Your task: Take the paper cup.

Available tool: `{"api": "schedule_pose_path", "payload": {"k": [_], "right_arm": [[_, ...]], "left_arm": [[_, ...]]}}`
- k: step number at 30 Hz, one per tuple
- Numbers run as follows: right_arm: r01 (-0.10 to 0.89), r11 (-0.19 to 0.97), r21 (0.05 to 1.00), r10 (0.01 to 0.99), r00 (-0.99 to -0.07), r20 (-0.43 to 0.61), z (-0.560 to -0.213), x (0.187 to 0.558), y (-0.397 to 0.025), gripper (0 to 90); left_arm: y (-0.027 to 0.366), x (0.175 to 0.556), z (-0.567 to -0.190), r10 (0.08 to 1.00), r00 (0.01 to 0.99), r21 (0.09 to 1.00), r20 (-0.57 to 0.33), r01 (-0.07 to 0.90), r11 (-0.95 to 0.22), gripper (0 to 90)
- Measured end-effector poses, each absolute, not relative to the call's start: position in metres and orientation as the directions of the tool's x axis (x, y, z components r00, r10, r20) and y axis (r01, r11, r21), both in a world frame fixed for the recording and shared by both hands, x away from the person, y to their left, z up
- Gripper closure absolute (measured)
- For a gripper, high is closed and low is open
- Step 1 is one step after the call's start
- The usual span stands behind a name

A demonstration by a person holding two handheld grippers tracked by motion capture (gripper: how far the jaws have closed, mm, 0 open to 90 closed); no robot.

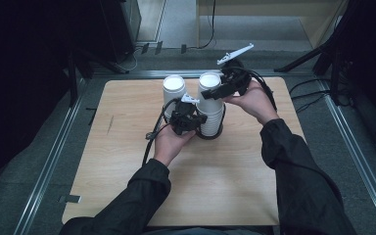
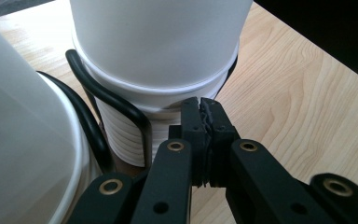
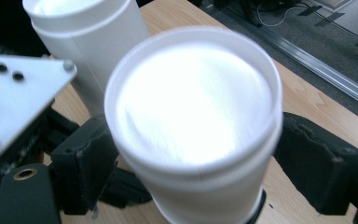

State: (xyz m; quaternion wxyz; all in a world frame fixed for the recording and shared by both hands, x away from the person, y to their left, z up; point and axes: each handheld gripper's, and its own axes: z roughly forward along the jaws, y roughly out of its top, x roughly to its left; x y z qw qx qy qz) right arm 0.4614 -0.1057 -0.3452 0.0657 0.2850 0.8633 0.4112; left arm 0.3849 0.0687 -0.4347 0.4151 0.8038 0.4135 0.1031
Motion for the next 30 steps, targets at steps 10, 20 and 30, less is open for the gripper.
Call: {"api": "schedule_pose_path", "payload": {"k": [10,20,30], "right_arm": [[0.438,0.553,0.709,0.575,-0.816,0.056,-0.335,0.468,-0.083,23.9],[0.428,0.587,0.687,0.565,-0.825,0.031,-0.332,0.467,-0.081,25.3],[0.426,0.563,0.709,0.562,-0.825,0.049,-0.304,0.466,-0.085,25.5]], "left_arm": [[0.067,0.385,-0.436,0.752,0.636,0.755,-0.175,0.577,-0.312,89.2],[0.067,0.384,-0.437,0.751,0.640,0.756,-0.161,0.569,-0.323,88.7],[0.068,0.384,-0.439,0.751,0.638,0.752,-0.172,0.577,-0.318,86.2]]}}
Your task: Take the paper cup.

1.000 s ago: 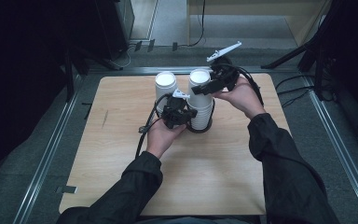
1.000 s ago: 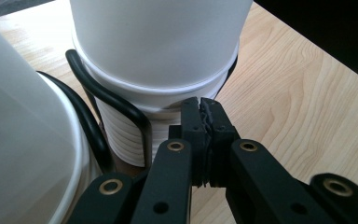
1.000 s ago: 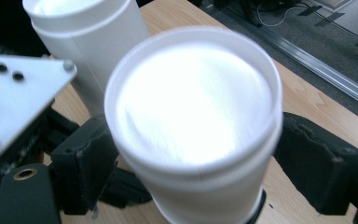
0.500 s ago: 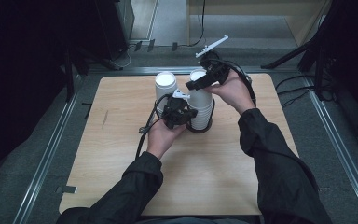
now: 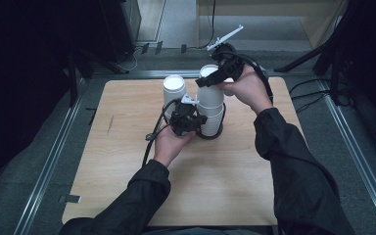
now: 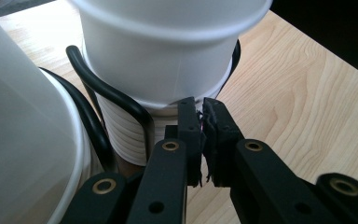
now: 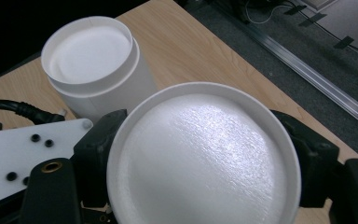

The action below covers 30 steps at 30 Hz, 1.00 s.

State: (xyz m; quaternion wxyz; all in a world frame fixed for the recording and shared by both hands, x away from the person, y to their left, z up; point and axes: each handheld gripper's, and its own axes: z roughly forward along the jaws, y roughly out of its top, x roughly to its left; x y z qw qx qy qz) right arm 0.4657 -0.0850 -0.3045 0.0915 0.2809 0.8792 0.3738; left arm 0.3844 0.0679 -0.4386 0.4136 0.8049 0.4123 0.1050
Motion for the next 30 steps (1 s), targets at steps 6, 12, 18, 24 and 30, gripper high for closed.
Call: {"api": "schedule_pose_path", "payload": {"k": [6,12,18,24,30], "right_arm": [[0.422,0.547,0.723,0.567,-0.822,0.051,-0.283,0.461,-0.090,25.5],[0.401,0.537,0.742,0.573,-0.819,0.028,-0.262,0.451,-0.096,25.5],[0.380,0.535,0.755,0.570,-0.822,0.010,-0.240,0.438,-0.107,25.5],[0.352,0.545,0.761,0.538,-0.843,0.005,-0.234,0.416,-0.120,25.5],[0.359,0.539,0.762,0.529,-0.848,0.025,-0.237,0.402,-0.135,25.5]], "left_arm": [[0.068,0.385,-0.439,0.741,0.649,0.753,-0.172,0.572,-0.327,84.6],[0.068,0.383,-0.436,0.724,0.659,0.753,-0.204,0.578,-0.314,83.0],[0.071,0.382,-0.434,0.717,0.666,0.749,-0.206,0.579,-0.323,80.0],[0.077,0.375,-0.427,0.664,0.716,0.753,-0.216,0.555,-0.353,71.4],[0.083,0.372,-0.425,0.620,0.750,0.746,-0.229,0.545,-0.383,59.6]]}}
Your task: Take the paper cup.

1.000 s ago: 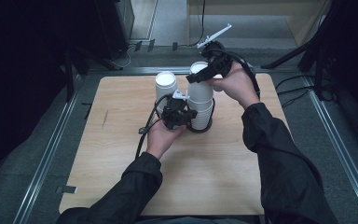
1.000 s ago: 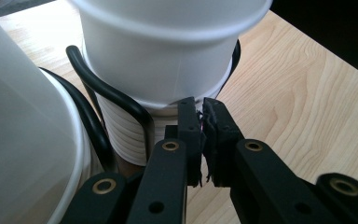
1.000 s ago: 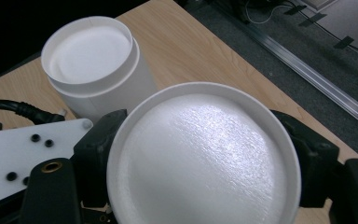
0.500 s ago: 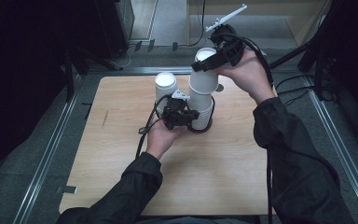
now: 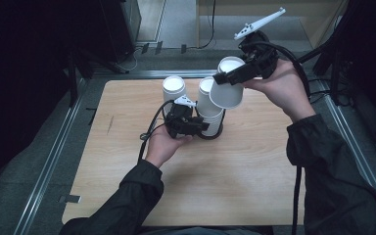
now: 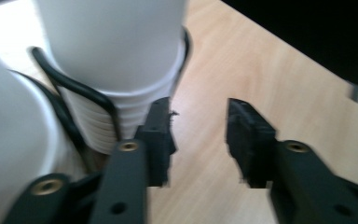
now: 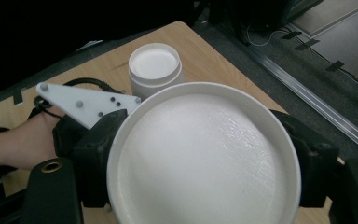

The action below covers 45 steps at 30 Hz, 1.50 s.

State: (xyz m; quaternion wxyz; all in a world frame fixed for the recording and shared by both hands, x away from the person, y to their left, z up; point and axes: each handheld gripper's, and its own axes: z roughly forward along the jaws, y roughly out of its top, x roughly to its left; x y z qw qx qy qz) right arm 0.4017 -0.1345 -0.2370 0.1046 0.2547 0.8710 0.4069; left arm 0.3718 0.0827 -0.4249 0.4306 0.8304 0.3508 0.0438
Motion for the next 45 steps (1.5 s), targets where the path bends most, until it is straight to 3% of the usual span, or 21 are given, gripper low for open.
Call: {"api": "schedule_pose_path", "payload": {"k": [10,20,30,36,40,45], "right_arm": [[0.331,0.561,0.759,0.482,-0.876,0.026,-0.262,0.382,-0.143,25.4],[0.338,0.560,0.757,0.445,-0.893,0.069,-0.308,0.365,-0.144,25.5],[0.357,0.585,0.728,0.423,-0.900,0.102,-0.356,0.349,-0.147,25.5],[0.362,0.589,0.722,0.411,-0.904,0.118,-0.381,0.344,-0.147,25.5],[0.360,0.591,0.722,0.397,-0.909,0.129,-0.396,0.340,-0.143,25.5],[0.352,0.606,0.713,0.360,-0.921,0.148,-0.422,0.337,-0.139,25.5]], "left_arm": [[0.095,0.364,-0.427,0.556,0.805,0.763,-0.208,0.489,-0.423,44.7],[0.107,0.350,-0.433,0.522,0.837,0.748,-0.166,0.451,-0.486,37.1],[0.122,0.336,-0.445,0.424,0.869,0.755,-0.255,0.453,-0.474,21.4],[0.131,0.329,-0.448,0.404,0.877,0.769,-0.261,0.442,-0.461,18.5],[0.134,0.327,-0.451,0.365,0.877,0.759,-0.313,0.462,-0.458,14.5],[0.135,0.323,-0.458,0.357,0.889,0.752,-0.287,0.440,-0.491,13.2]]}}
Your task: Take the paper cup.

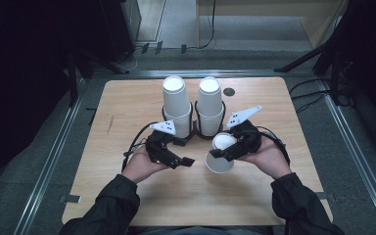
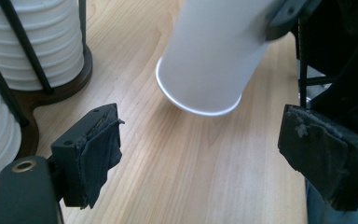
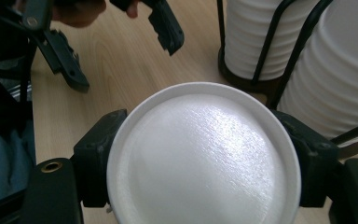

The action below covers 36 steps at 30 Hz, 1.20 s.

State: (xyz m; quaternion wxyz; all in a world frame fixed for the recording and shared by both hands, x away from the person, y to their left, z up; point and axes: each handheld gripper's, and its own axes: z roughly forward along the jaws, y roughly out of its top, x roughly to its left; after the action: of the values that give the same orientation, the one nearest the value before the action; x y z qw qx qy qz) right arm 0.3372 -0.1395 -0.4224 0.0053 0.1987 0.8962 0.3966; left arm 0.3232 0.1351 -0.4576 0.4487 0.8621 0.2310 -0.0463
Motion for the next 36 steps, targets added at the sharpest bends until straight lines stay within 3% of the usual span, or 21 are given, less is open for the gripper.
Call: {"api": "schedule_pose_path", "payload": {"k": [12,24,29,33,36], "right_arm": [[0.368,0.605,0.706,0.343,-0.921,0.186,-0.447,0.334,-0.132,25.5],[0.349,0.578,0.737,0.308,-0.930,0.199,-0.448,0.332,-0.126,25.5],[0.333,0.556,0.762,0.284,-0.937,0.203,-0.446,0.336,-0.121,25.5],[0.328,0.547,0.770,0.270,-0.940,0.208,-0.444,0.337,-0.115,25.5],[0.315,0.545,0.777,0.260,-0.945,0.200,-0.442,0.337,-0.112,25.5]], "left_arm": [[0.140,0.324,-0.464,0.348,0.896,0.766,-0.277,0.424,-0.483,13.1],[0.141,0.316,-0.469,0.363,0.888,0.761,-0.281,0.437,-0.480,9.8],[0.141,0.314,-0.472,0.373,0.896,0.757,-0.241,0.414,-0.505,7.5],[0.142,0.314,-0.475,0.359,0.893,0.768,-0.272,0.426,-0.478,7.7],[0.140,0.313,-0.477,0.372,0.897,0.765,-0.240,0.410,-0.496,7.6]]}}
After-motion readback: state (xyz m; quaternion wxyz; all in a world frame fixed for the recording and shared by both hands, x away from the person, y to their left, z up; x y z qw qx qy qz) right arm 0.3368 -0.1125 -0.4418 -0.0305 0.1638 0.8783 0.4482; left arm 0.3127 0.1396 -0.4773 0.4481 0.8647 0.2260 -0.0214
